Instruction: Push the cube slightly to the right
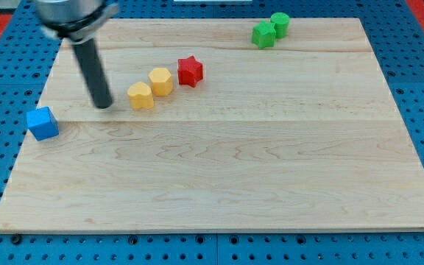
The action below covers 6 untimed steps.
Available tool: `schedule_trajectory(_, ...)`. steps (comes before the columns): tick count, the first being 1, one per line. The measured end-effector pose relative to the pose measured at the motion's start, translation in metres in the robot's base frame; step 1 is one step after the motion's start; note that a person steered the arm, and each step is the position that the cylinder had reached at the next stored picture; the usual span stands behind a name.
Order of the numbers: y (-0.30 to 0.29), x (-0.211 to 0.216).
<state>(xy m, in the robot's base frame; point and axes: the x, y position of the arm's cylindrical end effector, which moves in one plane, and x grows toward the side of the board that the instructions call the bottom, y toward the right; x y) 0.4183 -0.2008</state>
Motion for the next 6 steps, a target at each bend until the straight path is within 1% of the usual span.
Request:
schedule_trajectory(1,-0.062,-0.007)
schedule_trajectory(2,-0.103,0.004)
schedule_trajectory(3,-0.089,0.043)
schedule_trajectory(4,0.001,0.036)
schedule_trajectory(5,0.11,0.029)
schedule_trajectory(6,0.17,0.042)
